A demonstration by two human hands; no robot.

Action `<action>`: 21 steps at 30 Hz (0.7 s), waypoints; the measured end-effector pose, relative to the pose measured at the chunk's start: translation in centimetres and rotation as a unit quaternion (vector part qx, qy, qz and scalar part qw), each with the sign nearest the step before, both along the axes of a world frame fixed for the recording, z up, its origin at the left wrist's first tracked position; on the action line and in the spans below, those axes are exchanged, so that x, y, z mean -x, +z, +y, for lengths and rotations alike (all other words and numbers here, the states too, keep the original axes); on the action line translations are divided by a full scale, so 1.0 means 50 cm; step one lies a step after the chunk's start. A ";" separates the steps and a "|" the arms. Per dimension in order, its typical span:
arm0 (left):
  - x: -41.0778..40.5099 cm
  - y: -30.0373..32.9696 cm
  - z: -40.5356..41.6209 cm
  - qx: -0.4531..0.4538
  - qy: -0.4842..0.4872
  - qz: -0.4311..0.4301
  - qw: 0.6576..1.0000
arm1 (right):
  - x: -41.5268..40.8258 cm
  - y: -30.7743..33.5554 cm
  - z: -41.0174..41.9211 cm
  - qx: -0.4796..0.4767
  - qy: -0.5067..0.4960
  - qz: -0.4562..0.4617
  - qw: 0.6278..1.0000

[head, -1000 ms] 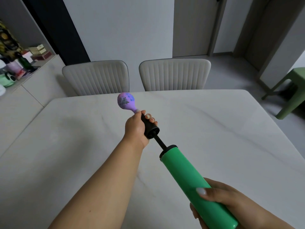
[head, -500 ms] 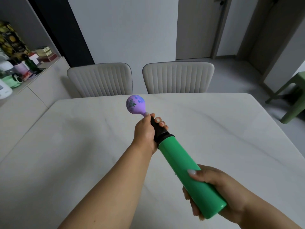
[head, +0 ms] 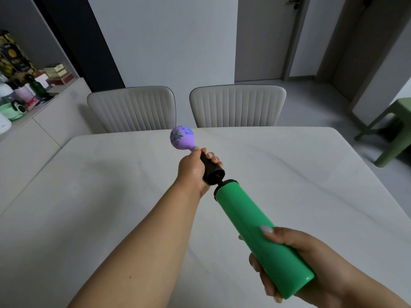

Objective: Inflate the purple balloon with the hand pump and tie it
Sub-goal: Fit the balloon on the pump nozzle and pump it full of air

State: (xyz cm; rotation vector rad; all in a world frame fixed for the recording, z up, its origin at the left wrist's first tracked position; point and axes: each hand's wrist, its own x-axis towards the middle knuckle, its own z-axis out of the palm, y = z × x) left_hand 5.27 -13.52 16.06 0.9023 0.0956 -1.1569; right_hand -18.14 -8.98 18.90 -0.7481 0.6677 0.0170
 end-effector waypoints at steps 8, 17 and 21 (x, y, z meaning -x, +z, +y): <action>-0.038 0.003 -0.045 0.014 0.033 0.038 0.999 | -0.076 0.037 -0.044 -0.004 -0.016 0.012 1.000; -0.068 -0.009 -0.044 0.014 0.019 0.031 0.999 | -0.130 0.031 -0.068 -0.003 0.005 0.014 1.000; -0.081 0.002 -0.051 0.016 0.037 0.019 0.999 | -0.113 0.038 -0.059 -0.009 0.000 0.010 1.000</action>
